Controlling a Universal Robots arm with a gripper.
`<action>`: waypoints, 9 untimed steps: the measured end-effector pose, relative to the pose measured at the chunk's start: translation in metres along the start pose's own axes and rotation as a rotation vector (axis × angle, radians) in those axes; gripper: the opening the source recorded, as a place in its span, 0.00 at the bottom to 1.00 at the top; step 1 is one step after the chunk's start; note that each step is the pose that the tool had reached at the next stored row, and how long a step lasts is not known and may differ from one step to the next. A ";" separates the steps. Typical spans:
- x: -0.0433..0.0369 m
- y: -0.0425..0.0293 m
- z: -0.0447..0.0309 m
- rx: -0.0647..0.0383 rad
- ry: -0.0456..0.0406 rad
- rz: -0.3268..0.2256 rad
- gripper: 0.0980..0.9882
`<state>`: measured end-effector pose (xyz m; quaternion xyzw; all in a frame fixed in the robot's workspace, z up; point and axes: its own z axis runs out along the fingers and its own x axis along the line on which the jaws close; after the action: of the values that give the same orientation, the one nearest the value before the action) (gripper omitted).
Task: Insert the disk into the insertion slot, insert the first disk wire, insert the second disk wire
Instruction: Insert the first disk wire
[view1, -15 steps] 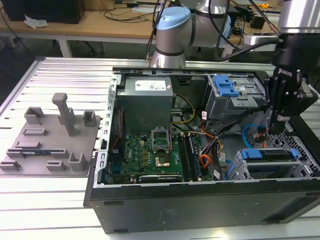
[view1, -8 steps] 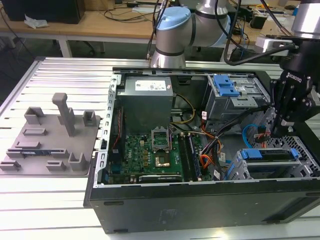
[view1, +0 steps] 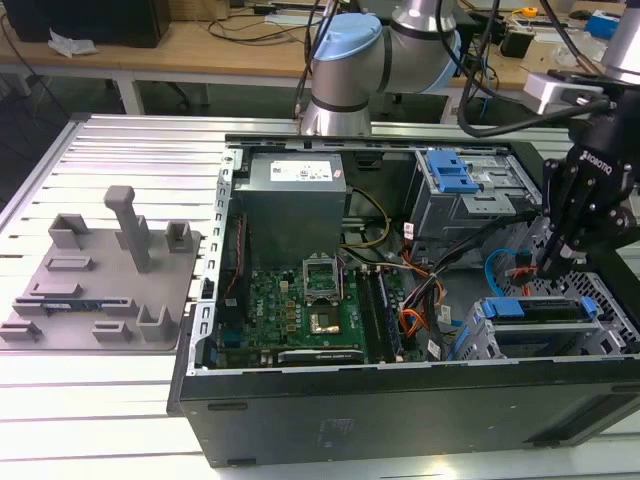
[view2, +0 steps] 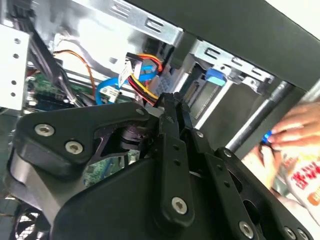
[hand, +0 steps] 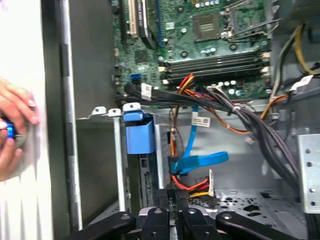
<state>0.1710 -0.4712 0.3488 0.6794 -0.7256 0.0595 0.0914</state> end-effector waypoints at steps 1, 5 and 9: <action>0.0017 -0.0009 0.0001 -0.001 -0.0120 0.000 0.07; 0.0078 -0.0041 0.0008 -0.001 -0.0183 -0.003 0.07; 0.0115 -0.0065 0.0015 0.000 -0.0263 -0.011 0.07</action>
<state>0.1767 -0.4832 0.3496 0.6839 -0.7232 0.0502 0.0821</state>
